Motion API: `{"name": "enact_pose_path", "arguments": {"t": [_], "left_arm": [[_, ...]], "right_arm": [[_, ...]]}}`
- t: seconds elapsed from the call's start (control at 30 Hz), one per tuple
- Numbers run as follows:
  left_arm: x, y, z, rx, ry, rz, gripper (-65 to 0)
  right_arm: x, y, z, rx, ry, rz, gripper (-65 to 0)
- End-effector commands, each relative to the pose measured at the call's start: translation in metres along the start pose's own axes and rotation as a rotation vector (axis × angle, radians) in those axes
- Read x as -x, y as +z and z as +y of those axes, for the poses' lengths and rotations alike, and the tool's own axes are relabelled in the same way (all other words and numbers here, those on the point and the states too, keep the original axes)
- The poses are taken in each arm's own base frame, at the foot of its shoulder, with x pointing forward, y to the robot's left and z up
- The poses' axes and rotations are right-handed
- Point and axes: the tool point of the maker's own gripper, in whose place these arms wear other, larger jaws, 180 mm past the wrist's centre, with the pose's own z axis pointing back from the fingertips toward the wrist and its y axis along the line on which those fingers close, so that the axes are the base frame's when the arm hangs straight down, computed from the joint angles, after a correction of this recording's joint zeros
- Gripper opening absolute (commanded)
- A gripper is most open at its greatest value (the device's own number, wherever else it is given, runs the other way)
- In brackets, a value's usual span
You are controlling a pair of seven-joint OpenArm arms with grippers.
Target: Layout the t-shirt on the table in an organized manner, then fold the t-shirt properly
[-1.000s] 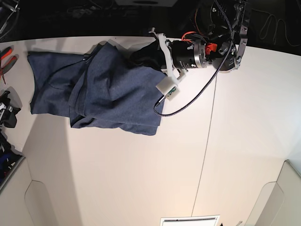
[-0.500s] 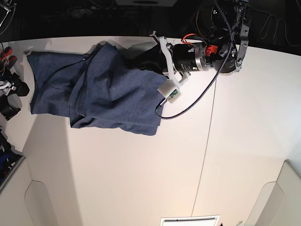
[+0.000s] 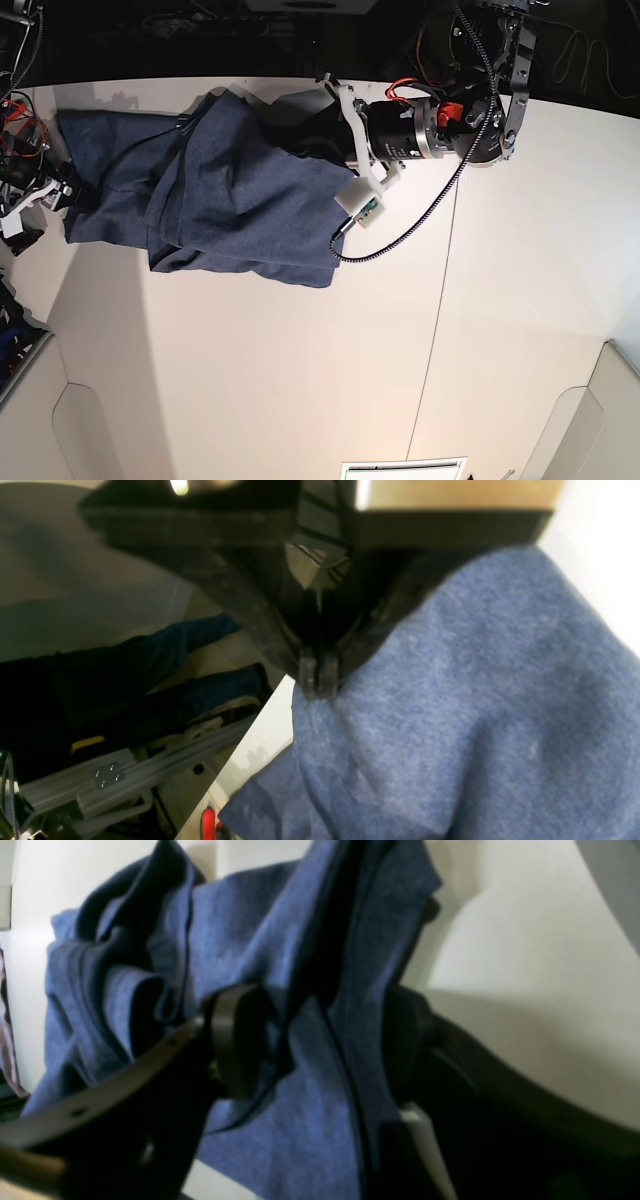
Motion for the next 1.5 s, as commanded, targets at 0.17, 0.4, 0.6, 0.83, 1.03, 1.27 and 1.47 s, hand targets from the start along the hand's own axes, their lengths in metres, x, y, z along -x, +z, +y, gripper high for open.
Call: {"name": "enact_pose_path", "arguments": {"t": [0.17,0.4,0.6,0.83,1.03,1.27,1.47], "left_arm": [[-0.015,0.001,-0.006,0.024,-0.021,-0.052,-65.0],[-0.016,0.001,-0.007,0.027,-0.020,-0.056,-65.0],[-0.038,0.003,-0.004,0.020,-0.041,-0.141,-65.0],[-0.053,0.017,0.029,-0.112,-0.084,-0.184,-65.0],[-0.015,0.002,0.065,-0.183,0.011,-0.146,-65.0],[0.028,-0.014,0.091,-0.191,0.153,-0.078,-65.0],[0.025,-0.014,0.093,-0.192,0.149,-0.081,-65.0]], "right_arm": [[0.009,0.005,0.012,-0.076,-0.067,0.063,-27.7],[0.009,0.005,0.012,-0.078,-0.068,0.066,-34.2],[0.009,0.005,0.012,-0.078,-0.069,0.066,-65.0],[-0.014,0.013,0.029,-0.141,-0.064,-0.012,-65.0],[-0.042,0.027,0.058,-0.173,0.062,-0.069,-65.0],[-0.048,0.019,0.132,-0.300,0.189,-0.123,-65.0],[-0.039,0.009,0.217,-0.469,0.245,-0.186,-65.0]]}}
